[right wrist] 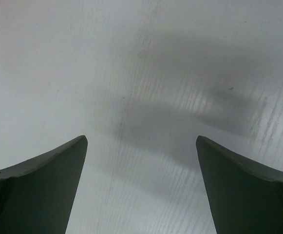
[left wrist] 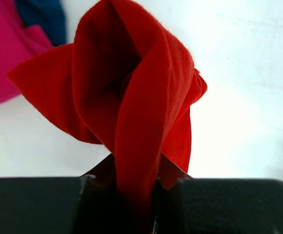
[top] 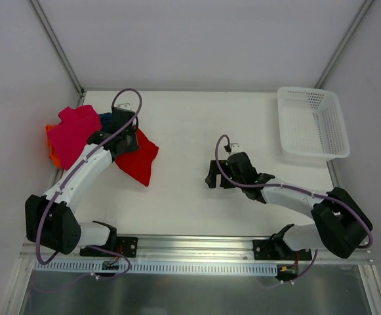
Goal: Fold and stack the t-shirts
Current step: Neatly place the folded tshirt to the corner
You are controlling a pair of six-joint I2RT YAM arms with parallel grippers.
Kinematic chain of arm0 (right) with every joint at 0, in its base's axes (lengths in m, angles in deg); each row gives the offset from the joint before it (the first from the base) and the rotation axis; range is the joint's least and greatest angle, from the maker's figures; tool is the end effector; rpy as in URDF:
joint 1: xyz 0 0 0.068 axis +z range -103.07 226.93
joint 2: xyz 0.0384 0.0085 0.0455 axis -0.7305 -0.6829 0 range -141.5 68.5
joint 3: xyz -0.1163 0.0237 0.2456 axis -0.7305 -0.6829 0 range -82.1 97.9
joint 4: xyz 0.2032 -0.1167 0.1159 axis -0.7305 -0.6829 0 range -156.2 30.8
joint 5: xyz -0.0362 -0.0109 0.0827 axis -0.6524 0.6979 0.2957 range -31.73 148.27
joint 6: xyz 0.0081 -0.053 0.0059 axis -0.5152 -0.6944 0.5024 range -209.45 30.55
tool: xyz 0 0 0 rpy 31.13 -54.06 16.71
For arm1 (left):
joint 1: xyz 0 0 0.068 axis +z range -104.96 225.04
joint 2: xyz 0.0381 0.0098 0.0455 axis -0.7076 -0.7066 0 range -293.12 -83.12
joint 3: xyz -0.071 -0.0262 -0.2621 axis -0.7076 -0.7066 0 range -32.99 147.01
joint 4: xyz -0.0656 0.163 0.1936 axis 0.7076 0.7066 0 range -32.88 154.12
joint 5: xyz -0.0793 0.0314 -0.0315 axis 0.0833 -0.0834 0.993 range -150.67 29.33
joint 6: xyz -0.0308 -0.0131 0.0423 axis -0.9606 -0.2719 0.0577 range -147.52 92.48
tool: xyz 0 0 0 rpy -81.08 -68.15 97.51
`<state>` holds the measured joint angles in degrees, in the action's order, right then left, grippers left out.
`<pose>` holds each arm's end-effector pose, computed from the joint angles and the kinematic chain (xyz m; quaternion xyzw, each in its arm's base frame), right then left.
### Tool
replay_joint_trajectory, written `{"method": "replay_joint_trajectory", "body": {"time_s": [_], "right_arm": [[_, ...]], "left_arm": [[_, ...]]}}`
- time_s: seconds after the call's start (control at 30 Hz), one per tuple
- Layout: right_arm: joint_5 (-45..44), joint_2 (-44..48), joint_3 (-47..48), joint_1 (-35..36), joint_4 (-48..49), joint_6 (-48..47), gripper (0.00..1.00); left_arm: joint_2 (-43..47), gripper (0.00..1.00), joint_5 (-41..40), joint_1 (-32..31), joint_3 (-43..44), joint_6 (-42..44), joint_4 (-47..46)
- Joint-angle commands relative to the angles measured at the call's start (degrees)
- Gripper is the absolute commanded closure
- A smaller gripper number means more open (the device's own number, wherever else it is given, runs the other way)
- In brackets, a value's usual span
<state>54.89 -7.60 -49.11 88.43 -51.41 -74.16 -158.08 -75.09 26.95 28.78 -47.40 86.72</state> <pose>0.2005 0.1745 0.1827 -0.1881 0.8679 0.1952 0.4163 0.2720 -0.0796 0.2973 -0.0645 0.9082 -0.0205 0.4131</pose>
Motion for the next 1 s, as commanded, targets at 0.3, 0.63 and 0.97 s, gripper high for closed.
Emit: {"method": "replay_joint_trajectory", "body": {"time_s": [0.3, 0.63, 0.97], "right_arm": [[5.05, -3.27, -2.06, -0.27, 7.32, -1.67, 0.01], [6.1, -3.88, -3.29, -0.63, 8.03, -2.46, 0.0], [8.82, -7.4, -1.62, -1.07, 9.08, -2.72, 0.0]], "left_arm": [[-7.74, 1.0, -1.33, 12.72, 15.82, 9.5, 7.31], [-17.85, 1.0, -1.58, 17.73, 36.63, 15.66, 9.85], [-19.97, 1.0, 1.75, 29.68, 40.36, 13.91, 13.2]]}}
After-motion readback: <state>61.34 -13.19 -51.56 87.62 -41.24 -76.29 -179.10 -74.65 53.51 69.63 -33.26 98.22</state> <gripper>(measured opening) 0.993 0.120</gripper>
